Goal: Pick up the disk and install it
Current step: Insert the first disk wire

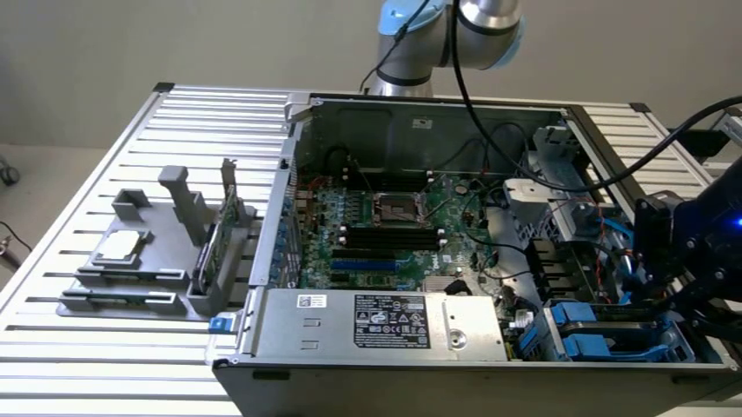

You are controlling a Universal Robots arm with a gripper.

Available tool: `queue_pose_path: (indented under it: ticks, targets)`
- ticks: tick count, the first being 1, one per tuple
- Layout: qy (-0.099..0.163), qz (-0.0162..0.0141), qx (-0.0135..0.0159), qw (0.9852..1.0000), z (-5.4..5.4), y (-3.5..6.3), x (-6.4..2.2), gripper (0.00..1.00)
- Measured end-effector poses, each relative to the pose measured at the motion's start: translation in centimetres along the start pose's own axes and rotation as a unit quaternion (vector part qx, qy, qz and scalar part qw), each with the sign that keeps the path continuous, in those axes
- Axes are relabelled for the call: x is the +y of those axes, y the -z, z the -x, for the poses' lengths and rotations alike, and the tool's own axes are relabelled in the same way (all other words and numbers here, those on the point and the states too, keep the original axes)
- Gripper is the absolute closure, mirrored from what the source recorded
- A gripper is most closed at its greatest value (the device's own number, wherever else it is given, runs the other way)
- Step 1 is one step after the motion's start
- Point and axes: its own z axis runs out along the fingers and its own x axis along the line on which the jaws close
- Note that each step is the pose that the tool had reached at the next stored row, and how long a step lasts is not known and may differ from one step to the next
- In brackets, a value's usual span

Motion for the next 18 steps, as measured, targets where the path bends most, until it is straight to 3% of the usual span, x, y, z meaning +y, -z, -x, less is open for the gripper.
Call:
queue_pose_path:
  ticks: [5,9,18]
  targets:
    - [-0.003,-0.0031,0.0073,1.0000,0.13,-0.01,0.04,0.75]
    - [-0.004,-0.0050,0.0096,0.9999,0.29,-0.02,0.29,0.75]
    - [-0.004,-0.0038,0.0140,0.9999,0.36,-0.17,0.36,0.75]
